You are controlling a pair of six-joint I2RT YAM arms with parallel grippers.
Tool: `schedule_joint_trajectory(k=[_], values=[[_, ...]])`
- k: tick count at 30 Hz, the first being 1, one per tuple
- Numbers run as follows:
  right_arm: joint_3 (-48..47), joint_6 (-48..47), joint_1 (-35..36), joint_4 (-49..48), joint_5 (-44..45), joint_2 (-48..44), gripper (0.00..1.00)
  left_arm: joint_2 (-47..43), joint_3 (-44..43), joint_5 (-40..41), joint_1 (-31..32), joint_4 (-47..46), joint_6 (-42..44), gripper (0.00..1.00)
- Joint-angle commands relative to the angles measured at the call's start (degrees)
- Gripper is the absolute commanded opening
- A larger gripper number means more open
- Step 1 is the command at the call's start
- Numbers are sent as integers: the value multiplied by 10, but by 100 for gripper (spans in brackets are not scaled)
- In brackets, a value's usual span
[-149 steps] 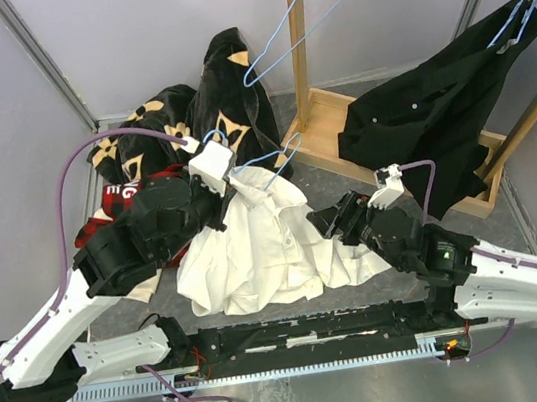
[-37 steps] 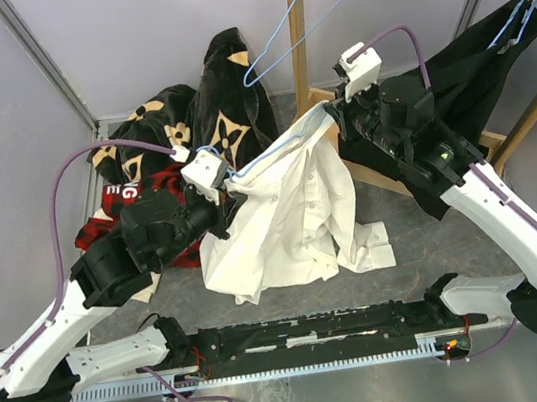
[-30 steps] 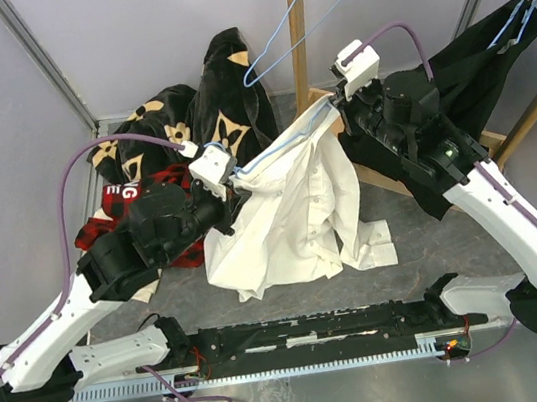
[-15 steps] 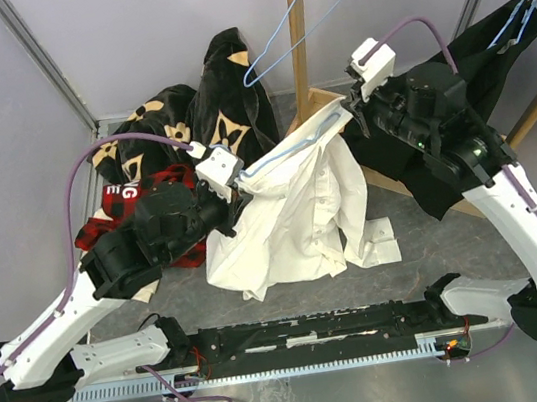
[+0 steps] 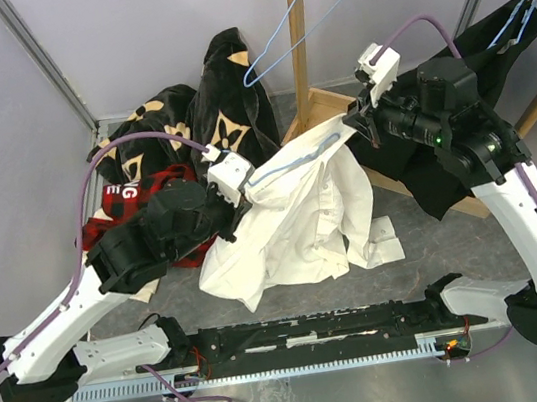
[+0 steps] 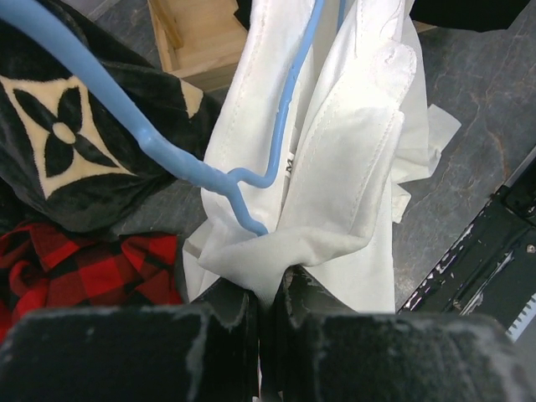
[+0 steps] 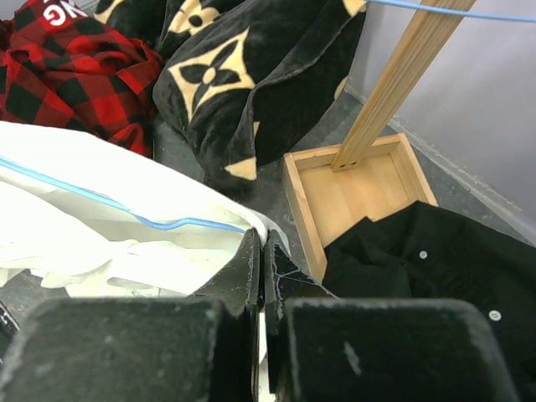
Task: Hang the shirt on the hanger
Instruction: Hang the shirt on the hanger.
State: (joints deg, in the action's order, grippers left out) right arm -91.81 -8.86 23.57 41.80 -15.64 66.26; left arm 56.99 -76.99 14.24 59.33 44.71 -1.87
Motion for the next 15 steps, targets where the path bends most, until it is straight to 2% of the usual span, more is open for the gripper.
schedule_joint_trajectory(k=[1,10,15], values=[[-34,-13,-15,-18,13,5,0,1,-19,0,-2,57,38,3],[-33,35,-4,-33,-31,19,0,24,-22,-15,-1,41,45,3],[-17,71,28,-52,-46,24,0,27,-27,-9,-1,30,43,3]])
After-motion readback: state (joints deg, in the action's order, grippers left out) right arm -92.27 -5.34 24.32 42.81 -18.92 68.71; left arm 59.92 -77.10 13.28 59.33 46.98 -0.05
